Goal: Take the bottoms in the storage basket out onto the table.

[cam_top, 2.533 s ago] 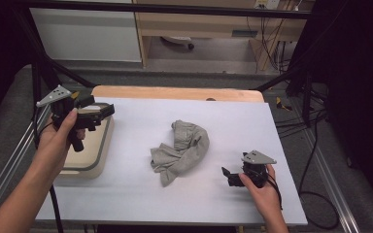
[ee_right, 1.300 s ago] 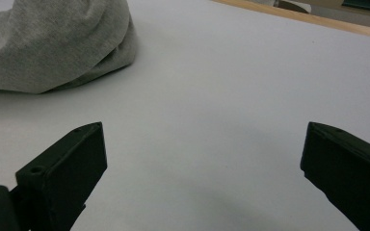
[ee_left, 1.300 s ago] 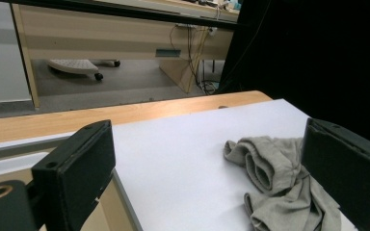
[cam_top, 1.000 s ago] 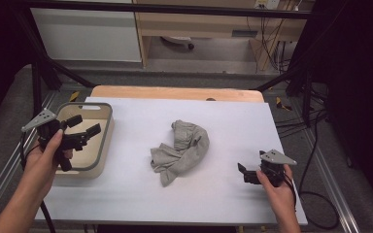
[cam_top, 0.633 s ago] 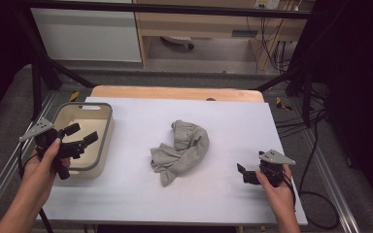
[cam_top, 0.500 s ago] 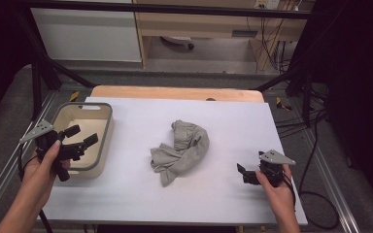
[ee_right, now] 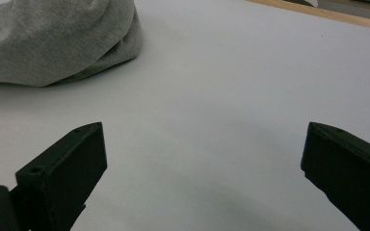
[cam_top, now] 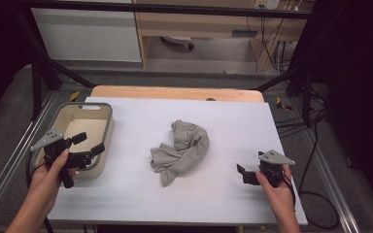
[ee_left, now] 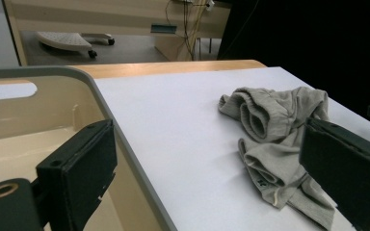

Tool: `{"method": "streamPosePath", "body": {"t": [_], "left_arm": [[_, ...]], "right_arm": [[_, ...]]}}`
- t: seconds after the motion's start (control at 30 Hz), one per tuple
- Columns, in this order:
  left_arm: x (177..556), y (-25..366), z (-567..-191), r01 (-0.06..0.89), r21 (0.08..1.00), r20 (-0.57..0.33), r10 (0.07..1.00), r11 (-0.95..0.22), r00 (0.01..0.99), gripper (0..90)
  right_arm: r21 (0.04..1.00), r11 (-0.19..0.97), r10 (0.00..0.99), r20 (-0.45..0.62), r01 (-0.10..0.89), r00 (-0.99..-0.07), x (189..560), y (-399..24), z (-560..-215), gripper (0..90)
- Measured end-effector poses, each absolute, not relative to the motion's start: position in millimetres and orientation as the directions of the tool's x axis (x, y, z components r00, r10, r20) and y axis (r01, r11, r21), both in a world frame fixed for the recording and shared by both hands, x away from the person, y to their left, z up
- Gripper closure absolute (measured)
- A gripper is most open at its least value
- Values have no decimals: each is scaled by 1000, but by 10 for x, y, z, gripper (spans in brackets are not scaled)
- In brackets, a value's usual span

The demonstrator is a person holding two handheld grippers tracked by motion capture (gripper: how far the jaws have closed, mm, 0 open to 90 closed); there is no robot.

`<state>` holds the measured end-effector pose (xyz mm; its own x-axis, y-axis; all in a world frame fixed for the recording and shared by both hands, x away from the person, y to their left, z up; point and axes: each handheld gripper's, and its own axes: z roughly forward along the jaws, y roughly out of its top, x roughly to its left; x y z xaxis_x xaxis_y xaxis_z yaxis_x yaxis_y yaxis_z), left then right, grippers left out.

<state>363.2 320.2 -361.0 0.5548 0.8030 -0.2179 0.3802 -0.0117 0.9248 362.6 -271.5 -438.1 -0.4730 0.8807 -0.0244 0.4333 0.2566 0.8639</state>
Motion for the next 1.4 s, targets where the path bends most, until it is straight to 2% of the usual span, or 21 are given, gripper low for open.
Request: {"method": "streamPosePath", "body": {"t": [0.7, 0.93, 1.4], "left_arm": [[3557, 3050, -3823, 379, 925, -230, 793, -1, 564, 63], [3505, 3031, -3886, 368, 929, -187, 806, -41, 561, 62], [3414, 3066, -3959, 365, 930, -178, 806, -50, 565, 60]], "right_arm": [[861, 260, 878, -24, 436, -477, 3624, -2714, -4382, 28], [861, 261, 878, -24, 436, -478, 3624, -2713, -4383, 28], [860, 260, 877, -20, 439, -481, 3618, -2705, -4382, 28]]}}
